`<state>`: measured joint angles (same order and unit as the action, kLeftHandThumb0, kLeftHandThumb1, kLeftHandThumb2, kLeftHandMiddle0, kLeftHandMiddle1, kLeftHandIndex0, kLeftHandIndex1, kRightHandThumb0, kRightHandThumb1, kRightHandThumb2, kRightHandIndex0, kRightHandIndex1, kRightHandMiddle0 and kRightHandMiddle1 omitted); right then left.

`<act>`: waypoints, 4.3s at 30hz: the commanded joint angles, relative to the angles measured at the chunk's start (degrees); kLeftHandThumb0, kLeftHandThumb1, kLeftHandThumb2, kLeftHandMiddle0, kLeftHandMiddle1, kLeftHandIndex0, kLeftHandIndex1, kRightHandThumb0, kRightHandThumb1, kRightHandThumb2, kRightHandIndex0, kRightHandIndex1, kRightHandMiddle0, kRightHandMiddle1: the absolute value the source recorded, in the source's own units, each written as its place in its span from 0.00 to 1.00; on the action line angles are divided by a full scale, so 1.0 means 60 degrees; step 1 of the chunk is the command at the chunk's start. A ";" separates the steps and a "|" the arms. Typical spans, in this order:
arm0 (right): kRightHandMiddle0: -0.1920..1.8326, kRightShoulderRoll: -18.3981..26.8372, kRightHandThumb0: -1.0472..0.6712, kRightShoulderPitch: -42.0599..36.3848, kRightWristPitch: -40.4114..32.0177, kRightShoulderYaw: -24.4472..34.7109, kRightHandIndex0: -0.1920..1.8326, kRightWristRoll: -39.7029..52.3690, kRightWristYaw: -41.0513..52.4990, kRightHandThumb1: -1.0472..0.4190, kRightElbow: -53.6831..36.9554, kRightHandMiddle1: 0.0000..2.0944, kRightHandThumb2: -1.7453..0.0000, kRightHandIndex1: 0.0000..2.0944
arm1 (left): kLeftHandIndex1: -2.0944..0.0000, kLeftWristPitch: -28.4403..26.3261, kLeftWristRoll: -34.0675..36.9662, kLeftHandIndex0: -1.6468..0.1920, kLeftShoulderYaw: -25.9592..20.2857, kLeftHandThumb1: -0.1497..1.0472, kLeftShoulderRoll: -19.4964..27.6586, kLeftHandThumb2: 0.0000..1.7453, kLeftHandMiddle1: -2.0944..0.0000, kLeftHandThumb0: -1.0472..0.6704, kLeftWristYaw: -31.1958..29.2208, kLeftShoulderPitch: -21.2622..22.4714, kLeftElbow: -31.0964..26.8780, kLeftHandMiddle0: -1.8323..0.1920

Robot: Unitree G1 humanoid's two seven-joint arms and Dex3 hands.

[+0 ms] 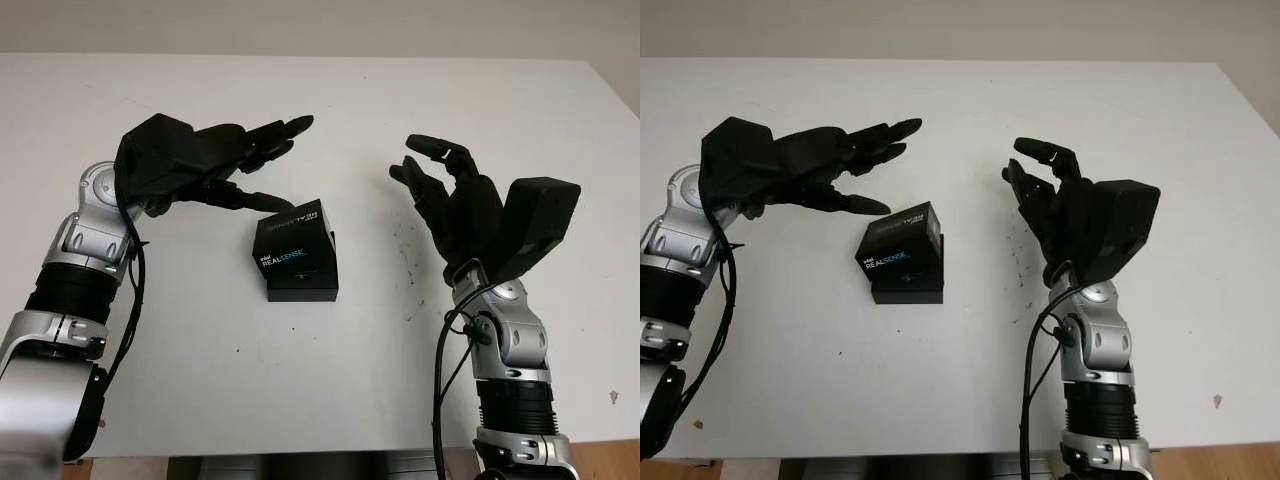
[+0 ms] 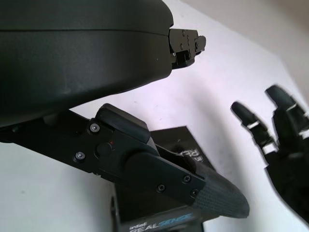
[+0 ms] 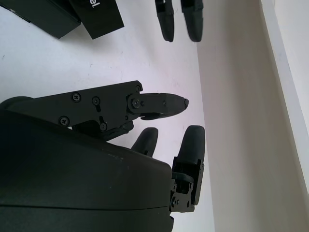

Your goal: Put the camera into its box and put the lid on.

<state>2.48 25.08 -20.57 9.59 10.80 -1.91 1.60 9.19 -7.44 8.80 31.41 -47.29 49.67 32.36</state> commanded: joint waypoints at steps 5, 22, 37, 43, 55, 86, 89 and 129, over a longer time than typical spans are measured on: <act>0.05 0.0015 0.47 0.0166 -0.0088 0.0048 0.10 0.0048 -0.0114 0.00 -0.0210 0.70 0.84 0.57 | 0.99 0.0881 -0.0380 0.99 0.0381 0.97 0.0358 0.03 0.98 0.00 -0.0398 0.0072 -0.0030 0.99; 0.06 0.0089 0.47 0.0236 0.0038 0.0041 0.11 0.0075 -0.0097 0.00 -0.0132 0.69 0.84 0.57 | 1.00 0.0004 -0.1052 1.00 0.0499 0.95 0.0789 0.03 1.00 0.04 -0.0446 -0.0549 -0.1657 1.00; 0.05 0.0083 0.47 0.0152 -0.0022 0.0020 0.10 0.0065 -0.0093 0.00 -0.0241 0.69 0.84 0.57 | 1.00 -0.1257 -0.1833 1.00 0.0725 1.00 0.0992 0.05 0.99 0.03 -0.0154 -0.1557 -0.3621 1.00; 0.05 0.0097 0.47 0.0122 -0.0061 0.0019 0.10 0.0110 -0.0031 0.00 -0.0259 0.70 0.83 0.57 | 1.00 -0.1629 -0.2067 1.00 0.0629 1.00 0.0965 0.04 0.98 0.04 0.0122 -0.2263 -0.4501 0.98; 0.06 0.0081 0.46 0.0132 0.0034 0.0025 0.11 0.0024 -0.0075 0.00 -0.0220 0.70 0.85 0.57 | 0.98 -0.2634 -0.2156 0.99 0.0784 0.96 0.0614 0.03 0.97 0.06 0.0607 -0.2752 -0.5014 0.96; 0.06 0.0080 0.46 0.0056 -0.0047 0.0018 0.11 0.0053 -0.0090 0.00 -0.0316 0.68 0.84 0.55 | 0.53 -0.2609 -0.2338 0.88 0.0851 0.83 0.0033 0.03 0.36 0.31 0.2100 -0.2826 -0.4540 0.84; 0.06 0.0058 0.47 0.0079 -0.0077 0.0031 0.11 0.0068 -0.0129 0.00 -0.0324 0.68 0.84 0.55 | 0.45 -0.2366 -0.2292 0.86 0.0812 0.82 0.0063 0.03 0.30 0.36 0.2114 -0.2820 -0.4408 0.82; 0.05 -0.0125 0.47 0.0003 0.0150 -0.0060 0.10 0.0022 -0.0120 0.00 -0.0197 0.70 0.84 0.58 | 0.58 -0.3787 -0.3742 0.89 0.0025 1.00 0.0119 0.05 0.23 0.36 0.3586 -0.4666 -0.8879 0.96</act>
<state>1.98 25.28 -20.54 9.39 10.92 -2.72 0.52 -13.69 -29.69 9.64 32.56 -26.37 22.62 -19.72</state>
